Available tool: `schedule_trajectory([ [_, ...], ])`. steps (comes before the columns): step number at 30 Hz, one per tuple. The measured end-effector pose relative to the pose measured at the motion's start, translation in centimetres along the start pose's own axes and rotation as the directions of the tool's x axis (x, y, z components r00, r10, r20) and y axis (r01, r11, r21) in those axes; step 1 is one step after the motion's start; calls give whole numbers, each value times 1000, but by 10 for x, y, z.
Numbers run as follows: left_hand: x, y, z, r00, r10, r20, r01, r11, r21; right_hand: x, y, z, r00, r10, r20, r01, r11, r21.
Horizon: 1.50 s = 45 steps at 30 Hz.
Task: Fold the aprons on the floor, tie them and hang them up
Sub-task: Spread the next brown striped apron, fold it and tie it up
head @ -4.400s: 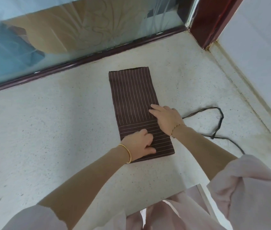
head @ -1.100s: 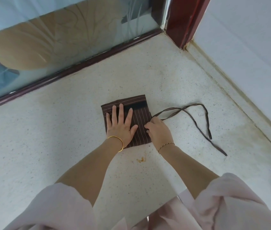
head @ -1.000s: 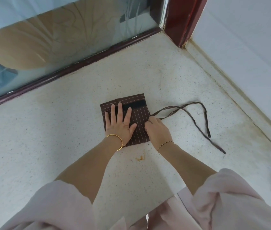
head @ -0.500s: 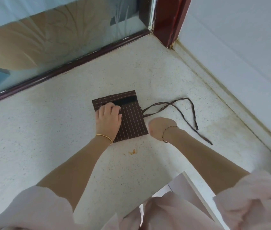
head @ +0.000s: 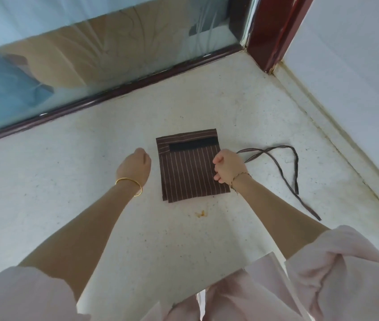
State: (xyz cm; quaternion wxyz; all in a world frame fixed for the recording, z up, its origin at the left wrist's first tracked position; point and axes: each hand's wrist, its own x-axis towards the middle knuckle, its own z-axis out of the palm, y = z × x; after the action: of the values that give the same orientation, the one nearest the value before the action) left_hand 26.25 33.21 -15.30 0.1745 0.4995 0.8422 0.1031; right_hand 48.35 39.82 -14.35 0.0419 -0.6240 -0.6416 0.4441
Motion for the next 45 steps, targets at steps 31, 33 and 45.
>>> schedule_trajectory([
  [31,92,70,-23,871,301,389,-324,946,-8,93,-62,-46,934,-290,208,355,697,-623],
  [33,87,79,-39,925,367,102,-365,930,-39,85,-78,-64,870,-493,-1,366,646,-670],
  [45,-24,12,29,623,781,33,-752,587,299,-4,21,-2,644,-763,60,543,400,-738],
])
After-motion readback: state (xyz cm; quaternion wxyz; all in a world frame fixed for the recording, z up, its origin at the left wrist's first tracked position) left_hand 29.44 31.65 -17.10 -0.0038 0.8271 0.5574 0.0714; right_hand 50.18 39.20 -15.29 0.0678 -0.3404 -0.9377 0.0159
